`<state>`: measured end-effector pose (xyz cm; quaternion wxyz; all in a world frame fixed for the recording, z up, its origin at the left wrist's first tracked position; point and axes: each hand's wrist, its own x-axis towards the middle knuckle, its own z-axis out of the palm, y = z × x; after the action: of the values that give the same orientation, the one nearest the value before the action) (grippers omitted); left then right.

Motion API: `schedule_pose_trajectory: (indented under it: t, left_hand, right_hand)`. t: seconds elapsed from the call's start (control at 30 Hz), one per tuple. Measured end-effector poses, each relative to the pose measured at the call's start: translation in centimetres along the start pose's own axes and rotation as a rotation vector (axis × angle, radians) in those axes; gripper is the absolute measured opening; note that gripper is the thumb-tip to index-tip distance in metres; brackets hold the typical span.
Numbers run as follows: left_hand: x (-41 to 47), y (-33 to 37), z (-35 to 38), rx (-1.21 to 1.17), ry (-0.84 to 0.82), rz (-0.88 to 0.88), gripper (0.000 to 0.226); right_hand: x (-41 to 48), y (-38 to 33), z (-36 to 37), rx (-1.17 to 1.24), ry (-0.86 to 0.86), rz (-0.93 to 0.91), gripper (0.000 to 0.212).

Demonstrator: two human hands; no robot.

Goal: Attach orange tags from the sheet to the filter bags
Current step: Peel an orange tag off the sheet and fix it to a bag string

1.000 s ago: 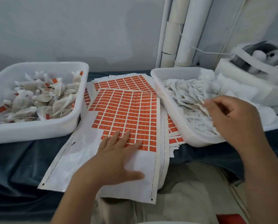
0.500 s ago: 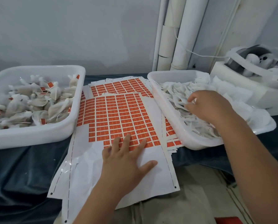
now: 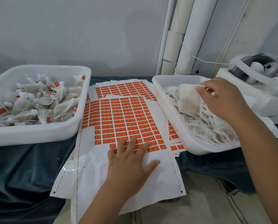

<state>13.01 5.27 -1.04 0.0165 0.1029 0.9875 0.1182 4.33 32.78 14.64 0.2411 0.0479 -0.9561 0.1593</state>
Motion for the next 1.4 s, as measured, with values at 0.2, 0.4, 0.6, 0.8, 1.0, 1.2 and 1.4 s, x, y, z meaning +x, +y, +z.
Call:
schedule_pose_trajectory:
  t: [0.2, 0.4, 0.6, 0.8, 1.0, 1.2, 1.4]
  left_hand:
    - [-0.4, 1.0, -2.8, -0.339, 0.120, -0.091, 0.082]
    - [-1.9, 2.4, -5.4, -0.828, 0.277, 0.003, 0.065]
    - [-1.8, 2.2, -5.9, -1.160, 0.183, 0.196, 0.058]
    - [-1.5, 1.3, -6.3, -1.252, 0.276, 0.002, 0.021]
    - [-1.9, 1.6, -7.3, -1.277, 0.295, -0.007, 0.025]
    - [-2.0, 1.2, -7.3, -1.333, 0.269, -0.036, 0.025]
    - [-1.8, 0.6, -7.2, -1.326, 0.269, -0.092, 0.027]
  right_hand:
    - [-4.3, -4.9, -1.8, 0.265, 0.094, -0.001, 0.039]
    - [-8.7, -9.5, 2.0, 0.499, -0.067, 0.018, 0.025]
    - [-10.9, -11.1, 5.8, 0.837, -0.361, 0.026, 0.027]
    - [-11.0, -11.1, 6.5, 0.874, -0.428, 0.079, 0.059]
    - [-10.6, -10.3, 6.2, 0.677, -0.179, 0.036, 0.009]
    - [-10.8, -10.2, 6.1, 0.627, -0.234, -0.026, 0.018]
    - [-11.0, -10.0, 6.6, 0.546, -0.254, -0.127, 0.016]
